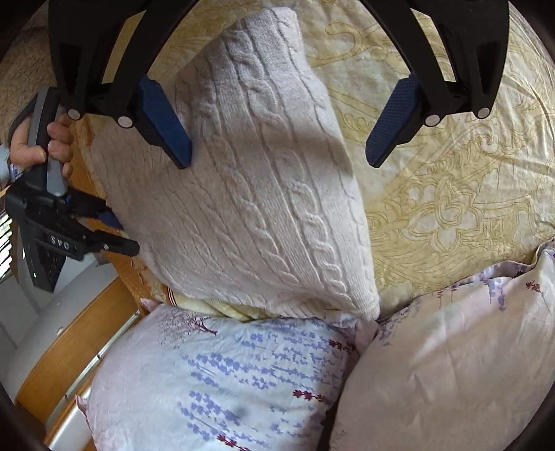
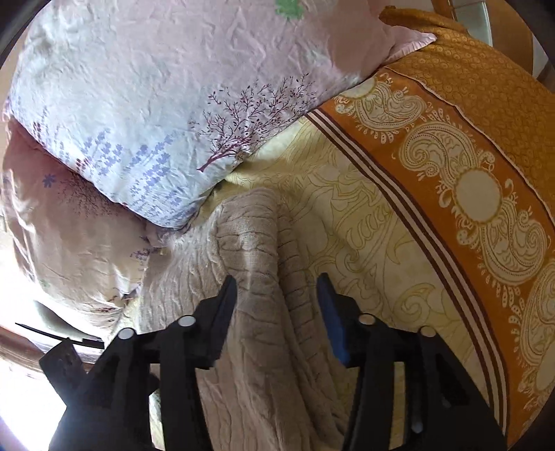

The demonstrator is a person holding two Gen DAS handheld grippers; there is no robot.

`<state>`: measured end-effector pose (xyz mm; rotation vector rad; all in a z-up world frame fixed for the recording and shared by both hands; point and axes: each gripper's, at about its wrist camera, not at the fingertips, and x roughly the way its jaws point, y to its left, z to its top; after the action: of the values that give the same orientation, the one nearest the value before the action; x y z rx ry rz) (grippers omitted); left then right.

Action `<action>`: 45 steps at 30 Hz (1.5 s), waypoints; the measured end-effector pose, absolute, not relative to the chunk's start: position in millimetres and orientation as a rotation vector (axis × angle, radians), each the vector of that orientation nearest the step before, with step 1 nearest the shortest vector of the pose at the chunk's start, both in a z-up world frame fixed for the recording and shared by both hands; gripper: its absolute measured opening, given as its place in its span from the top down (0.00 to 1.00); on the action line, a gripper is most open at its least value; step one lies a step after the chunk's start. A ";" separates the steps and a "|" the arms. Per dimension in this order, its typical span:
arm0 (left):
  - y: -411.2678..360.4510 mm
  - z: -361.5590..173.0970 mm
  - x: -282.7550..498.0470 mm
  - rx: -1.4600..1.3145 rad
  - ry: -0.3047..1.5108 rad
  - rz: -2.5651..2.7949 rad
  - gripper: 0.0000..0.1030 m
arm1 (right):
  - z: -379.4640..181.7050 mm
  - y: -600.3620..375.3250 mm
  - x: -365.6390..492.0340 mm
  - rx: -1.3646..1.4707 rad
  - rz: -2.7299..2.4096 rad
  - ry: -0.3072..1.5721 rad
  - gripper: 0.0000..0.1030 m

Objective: Fold small clothes

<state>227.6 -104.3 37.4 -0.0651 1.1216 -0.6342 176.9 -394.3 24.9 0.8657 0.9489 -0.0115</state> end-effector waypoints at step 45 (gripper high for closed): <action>62.4 39.5 238.7 -0.460 1.235 -0.557 0.59 | -3.3 -246.5 197.8 0.830 0.430 1.135 0.70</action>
<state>238.7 62.4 39.5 -0.4598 1.2351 -0.5571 197.8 -246.5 -3.3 0.8303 1.1354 0.4304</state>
